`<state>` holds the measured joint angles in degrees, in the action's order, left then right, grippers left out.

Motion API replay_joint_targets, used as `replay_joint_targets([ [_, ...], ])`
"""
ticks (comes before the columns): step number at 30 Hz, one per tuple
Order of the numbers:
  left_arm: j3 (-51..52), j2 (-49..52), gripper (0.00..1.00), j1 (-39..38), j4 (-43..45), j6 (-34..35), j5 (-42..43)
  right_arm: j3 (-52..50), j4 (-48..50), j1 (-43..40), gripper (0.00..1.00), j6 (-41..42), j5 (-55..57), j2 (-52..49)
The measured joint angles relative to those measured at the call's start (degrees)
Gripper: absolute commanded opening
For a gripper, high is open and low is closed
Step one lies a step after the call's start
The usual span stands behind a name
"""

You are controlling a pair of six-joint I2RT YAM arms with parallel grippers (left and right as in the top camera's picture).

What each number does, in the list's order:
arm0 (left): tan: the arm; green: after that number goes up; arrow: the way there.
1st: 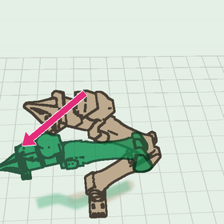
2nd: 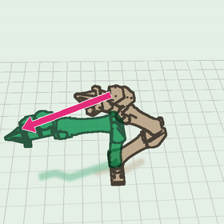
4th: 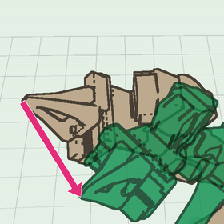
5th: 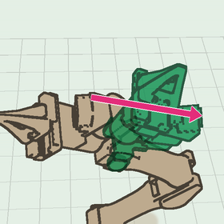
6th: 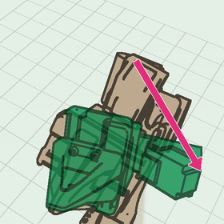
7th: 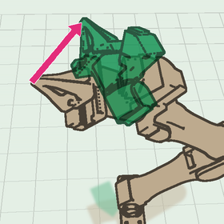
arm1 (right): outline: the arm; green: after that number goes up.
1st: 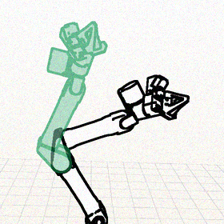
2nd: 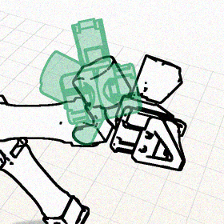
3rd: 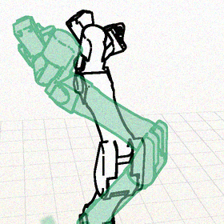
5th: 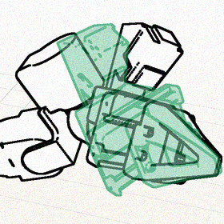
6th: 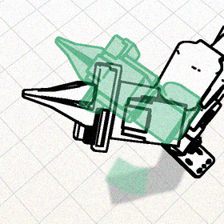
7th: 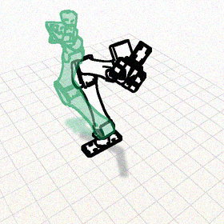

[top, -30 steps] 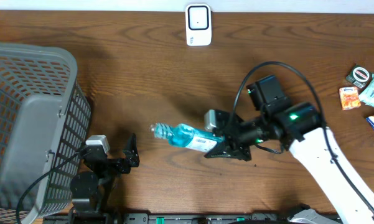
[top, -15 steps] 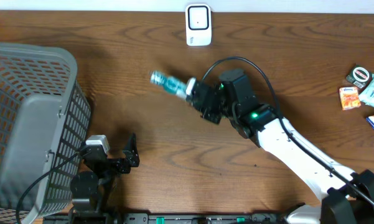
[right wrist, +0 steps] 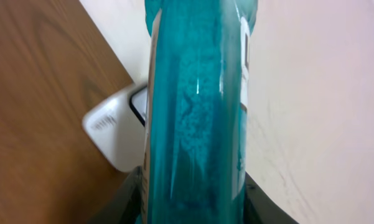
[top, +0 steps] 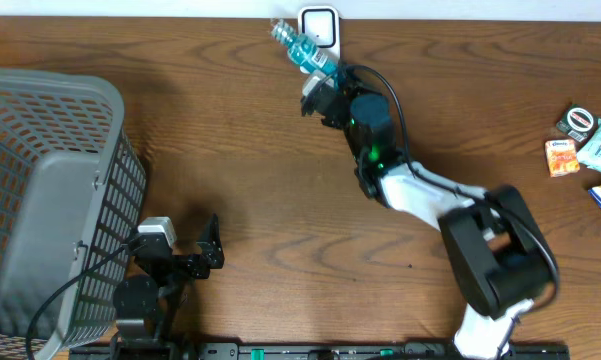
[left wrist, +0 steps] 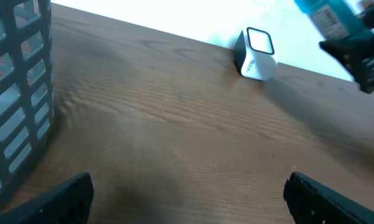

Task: Scan the item barcode
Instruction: 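Raise the bottle to the scanner window with the right gripper, then carry the bottle to the right table edge and release it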

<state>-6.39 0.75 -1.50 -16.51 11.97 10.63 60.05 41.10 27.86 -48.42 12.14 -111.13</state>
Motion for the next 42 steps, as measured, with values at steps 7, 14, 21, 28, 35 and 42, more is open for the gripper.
replay_joint_targets([
  [7,0.0,0.0,0.98,0.0,0.02,0.0,0.0,16.85,-2.95,-3.5,0.01,-2.82,1.88,-13.88],
  [14,0.0,0.0,0.98,0.0,0.02,0.0,0.0,31.45,-8.74,-4.39,0.01,-6.95,2.93,-23.8],
  [21,0.0,0.0,0.98,0.0,0.02,0.0,0.0,33.07,-8.72,-4.37,0.01,-8.79,5.88,-26.58],
  [28,0.0,0.0,0.98,0.0,0.02,0.0,0.0,36.44,-6.84,-5.6,0.01,-12.07,20.37,-26.69],
  [35,0.0,0.0,0.98,0.0,0.0,0.0,0.0,37.83,-19.1,-15.72,0.01,-8.5,37.59,-26.69],
  [42,0.0,0.0,0.98,0.0,0.02,0.0,0.0,37.75,-49.27,-33.18,0.01,8.83,43.91,-26.82],
])
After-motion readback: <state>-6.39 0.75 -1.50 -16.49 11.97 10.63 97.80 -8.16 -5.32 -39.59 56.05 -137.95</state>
